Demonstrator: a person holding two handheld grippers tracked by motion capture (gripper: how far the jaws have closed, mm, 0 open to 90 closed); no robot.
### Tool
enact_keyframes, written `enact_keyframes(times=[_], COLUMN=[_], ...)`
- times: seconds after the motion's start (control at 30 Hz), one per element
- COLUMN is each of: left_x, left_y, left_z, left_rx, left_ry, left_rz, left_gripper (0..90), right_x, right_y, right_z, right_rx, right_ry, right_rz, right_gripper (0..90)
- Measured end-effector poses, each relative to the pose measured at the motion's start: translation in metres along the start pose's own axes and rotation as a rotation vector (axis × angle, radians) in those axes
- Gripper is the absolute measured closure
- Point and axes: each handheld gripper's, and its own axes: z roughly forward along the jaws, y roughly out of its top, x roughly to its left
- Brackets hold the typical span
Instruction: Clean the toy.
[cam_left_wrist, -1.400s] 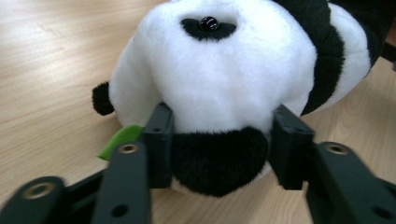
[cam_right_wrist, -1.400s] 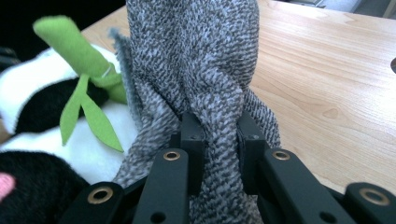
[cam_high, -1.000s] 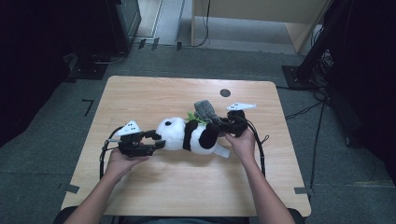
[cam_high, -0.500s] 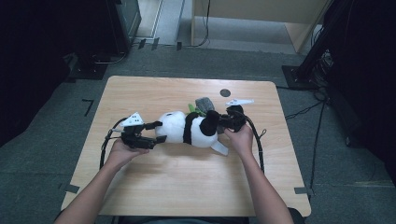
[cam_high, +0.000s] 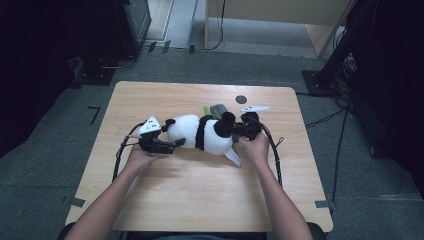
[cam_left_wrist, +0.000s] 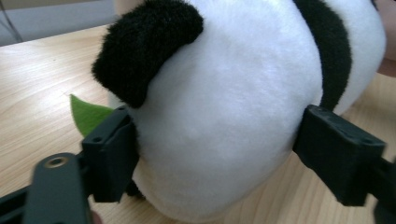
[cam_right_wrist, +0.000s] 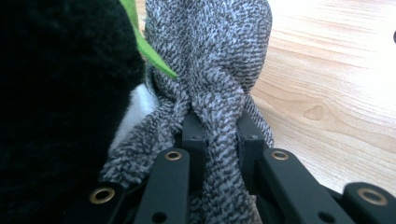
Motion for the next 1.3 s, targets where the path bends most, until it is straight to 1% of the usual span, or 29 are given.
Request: enact_keyframes(times=[0.03, 0.07, 0.13, 0.17, 0.23, 0.27, 0.33, 0.4, 0.47, 0.53, 0.57, 0.67, 0.77, 0.8, 0.87, 0.93, 0.97, 1.0, 1.07, 1.13, 1.23, 1.3], left_x=[-0.001, -0.001, -0.003, -0.002, -0.002, -0.001, -0.002, -0.002, -0.003, -0.004, -0.004, -0.005, -0.007, -0.007, -0.008, -0.009, -0.009, -0.009, -0.008, -0.009, -0.011, -0.012], left_y=[0.000, 0.001, 0.000, 0.000, 0.000, 0.001, 0.001, 0.002, 0.002, 0.003, 0.003, 0.004, 0.005, 0.005, 0.006, 0.008, 0.008, 0.008, 0.008, 0.009, 0.010, 0.010], left_z=[0.000, 0.000, -0.001, -0.001, -0.001, -0.001, -0.002, -0.003, -0.005, -0.007, -0.007, -0.008, -0.009, -0.009, -0.010, -0.011, -0.012, -0.013, -0.015, -0.016, -0.016, -0.016], left_rx=[0.003, 0.005, 0.007, 0.009, 0.012, 0.013, 0.021, 0.033, 0.046, 0.051, 0.050, 0.057, 0.060, 0.061, 0.066, 0.075, 0.077, 0.076, 0.078, 0.079, 0.078, 0.080], left_ry=[0.010, 0.007, 0.020, 0.023, 0.036, 0.036, 0.040, 0.038, 0.040, 0.039, 0.040, 0.053, 0.059, 0.062, 0.068, 0.082, 0.086, 0.092, 0.095, 0.105, 0.110, 0.115], left_rz=[-0.008, -0.015, -0.015, -0.029, -0.040, -0.048, -0.049, -0.051, -0.038, -0.047, -0.057, -0.066, -0.079, -0.079, -0.099, -0.112, -0.122, -0.123, -0.134, -0.133, -0.128, -0.134], left_gripper=[25.1, 28.0, 33.0, 34.4, 35.3, 35.6, 36.7, 42.3, 46.8, 49.4, 49.8, 49.8, 50.0, 50.1, 50.2, 50.0, 49.9, 50.0, 50.0, 50.1, 50.1, 50.1], right_x=[0.000, 0.000, 0.000, 0.000, 0.000, 0.000, 0.000, -0.001, 0.000, 0.000, 0.000, -0.003, -0.006, -0.007, -0.006, -0.004, -0.003, -0.003, -0.002, -0.001, 0.006, 0.013], right_y=[0.000, 0.000, 0.000, 0.000, 0.000, 0.000, 0.000, 0.000, 0.001, 0.003, 0.004, 0.005, 0.005, 0.005, 0.006, 0.007, 0.008, 0.009, 0.009, 0.010, 0.015, 0.020], right_z=[0.000, 0.000, 0.000, 0.000, -0.001, -0.002, -0.005, -0.009, -0.014, -0.021, -0.025, -0.037, -0.050, -0.054, -0.059, -0.066, -0.068, -0.070, -0.073, -0.077, -0.087, -0.096], right_rx=[0.000, 0.000, -0.001, -0.002, -0.002, -0.002, 0.007, 0.007, 0.001, -0.002, -0.010, -0.020, -0.056, -0.059, -0.062, -0.070, -0.070, -0.064, -0.061, -0.065, -0.073, -0.089], right_ry=[0.000, 0.001, 0.000, -0.001, -0.002, -0.002, -0.002, -0.007, -0.011, -0.023, -0.028, -0.035, -0.034, -0.040, -0.047, -0.055, -0.056, -0.061, -0.059, -0.056, -0.055, -0.053], right_rz=[0.003, 0.004, 0.005, 0.008, 0.007, 0.007, 0.005, 0.006, 0.014, 0.013, 0.014, 0.012, 0.033, 0.035, 0.032, 0.021, 0.015, 0.011, 0.013, 0.017, 0.007, -0.008], right_gripper=[79.4, 79.4, 79.4, 79.4, 79.4, 79.4, 79.3, 79.3, 79.3, 79.3, 79.3, 79.3, 79.3, 79.3, 79.3, 79.3, 79.3, 79.2, 79.3, 79.2, 79.3, 79.3])
